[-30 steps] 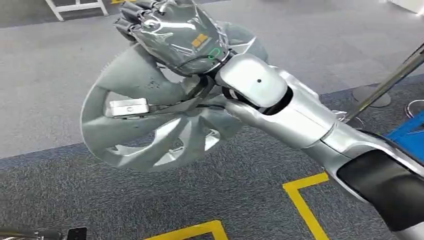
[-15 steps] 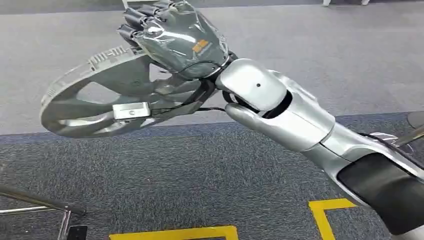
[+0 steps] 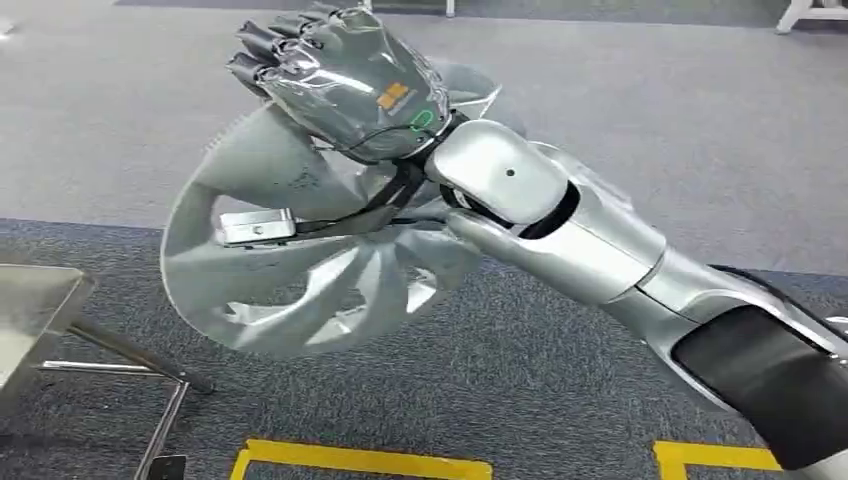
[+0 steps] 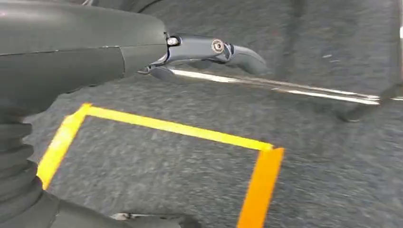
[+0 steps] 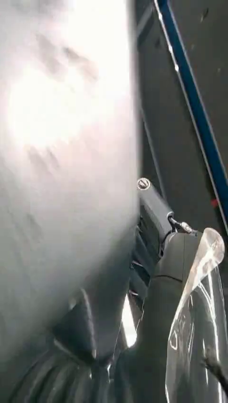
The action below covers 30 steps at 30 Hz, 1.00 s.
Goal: Take the parts from the cabinet and place them on the table.
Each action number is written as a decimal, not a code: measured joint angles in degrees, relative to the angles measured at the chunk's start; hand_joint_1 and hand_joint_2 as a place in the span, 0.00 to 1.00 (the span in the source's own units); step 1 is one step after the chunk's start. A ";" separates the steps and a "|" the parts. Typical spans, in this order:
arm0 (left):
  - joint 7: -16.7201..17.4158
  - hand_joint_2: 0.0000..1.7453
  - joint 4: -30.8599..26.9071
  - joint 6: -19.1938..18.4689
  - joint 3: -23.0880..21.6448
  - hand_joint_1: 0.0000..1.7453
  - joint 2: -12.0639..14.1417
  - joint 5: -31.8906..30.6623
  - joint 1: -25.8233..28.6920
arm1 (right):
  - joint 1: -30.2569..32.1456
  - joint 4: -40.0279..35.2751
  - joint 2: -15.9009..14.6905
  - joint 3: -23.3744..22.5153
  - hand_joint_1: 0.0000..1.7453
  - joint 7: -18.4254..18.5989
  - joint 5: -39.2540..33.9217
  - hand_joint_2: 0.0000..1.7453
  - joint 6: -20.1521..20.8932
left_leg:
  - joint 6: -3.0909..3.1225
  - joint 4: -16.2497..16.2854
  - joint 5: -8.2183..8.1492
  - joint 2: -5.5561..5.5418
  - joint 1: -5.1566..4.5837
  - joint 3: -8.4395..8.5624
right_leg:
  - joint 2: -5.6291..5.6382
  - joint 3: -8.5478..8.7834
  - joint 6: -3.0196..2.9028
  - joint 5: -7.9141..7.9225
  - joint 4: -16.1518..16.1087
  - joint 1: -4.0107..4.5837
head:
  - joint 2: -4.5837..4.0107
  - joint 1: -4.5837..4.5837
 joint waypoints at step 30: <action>32.04 1.00 0.17 -0.30 4.98 0.00 0.72 3.54 3.05 | -0.43 2.69 5.92 1.53 1.00 0.98 1.51 1.00 1.27 | 0.00 0.50 -0.97 -0.31 -0.12 0.78 | -0.15 0.78 -0.54 -0.46 -0.33 -0.38 | 0.00 0.24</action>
